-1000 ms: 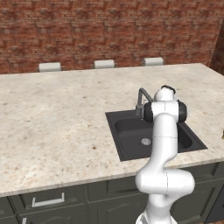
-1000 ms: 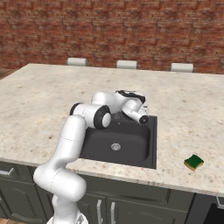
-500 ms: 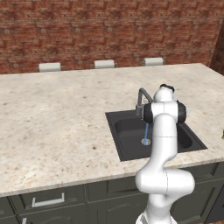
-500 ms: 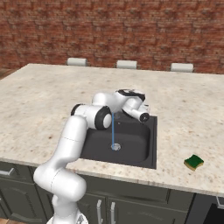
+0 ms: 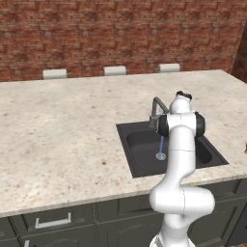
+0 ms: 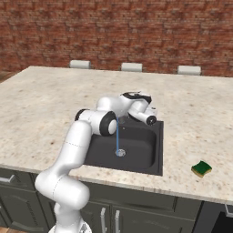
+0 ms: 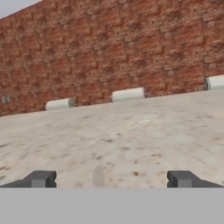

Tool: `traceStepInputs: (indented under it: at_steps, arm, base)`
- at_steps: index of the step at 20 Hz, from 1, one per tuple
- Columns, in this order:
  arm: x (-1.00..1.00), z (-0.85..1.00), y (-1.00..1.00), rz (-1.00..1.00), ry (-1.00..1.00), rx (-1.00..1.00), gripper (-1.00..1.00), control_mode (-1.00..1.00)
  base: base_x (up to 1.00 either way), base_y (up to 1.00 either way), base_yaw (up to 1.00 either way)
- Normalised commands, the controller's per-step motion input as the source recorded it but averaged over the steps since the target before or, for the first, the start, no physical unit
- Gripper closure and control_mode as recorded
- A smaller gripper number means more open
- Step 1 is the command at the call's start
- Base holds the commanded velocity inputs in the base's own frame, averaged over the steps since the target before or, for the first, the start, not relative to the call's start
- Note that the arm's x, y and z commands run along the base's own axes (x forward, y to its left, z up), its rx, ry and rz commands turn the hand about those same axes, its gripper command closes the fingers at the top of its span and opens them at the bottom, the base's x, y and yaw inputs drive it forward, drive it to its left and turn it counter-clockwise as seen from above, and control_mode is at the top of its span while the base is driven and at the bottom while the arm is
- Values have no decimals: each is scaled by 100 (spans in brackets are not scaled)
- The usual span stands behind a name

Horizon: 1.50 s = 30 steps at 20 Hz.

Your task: Soak the sponge with water for a few seconds and then drop it inside the sink.

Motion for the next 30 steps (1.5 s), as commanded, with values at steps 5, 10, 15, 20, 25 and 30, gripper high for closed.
traceStepInputs:
  at_steps: [5,10,15,20,25,30]
  arm:
    - [0,19,-25,0,0,5,-100,-100]
    - [0,34,-25,0,0,7,-100,-100]
    - [-15,36,-10,0,0,3,-100,-100]
    - [-50,26,0,1,0,0,-100,-100]
    - [-73,9,0,2,0,0,-100,-100]
    - [-66,9,-10,0,0,0,-100,-100]
  base:
    - [0,0,0]
    - [0,0,0]
    - [0,0,0]
    - [0,0,0]
    - [0,0,0]
    - [0,0,0]
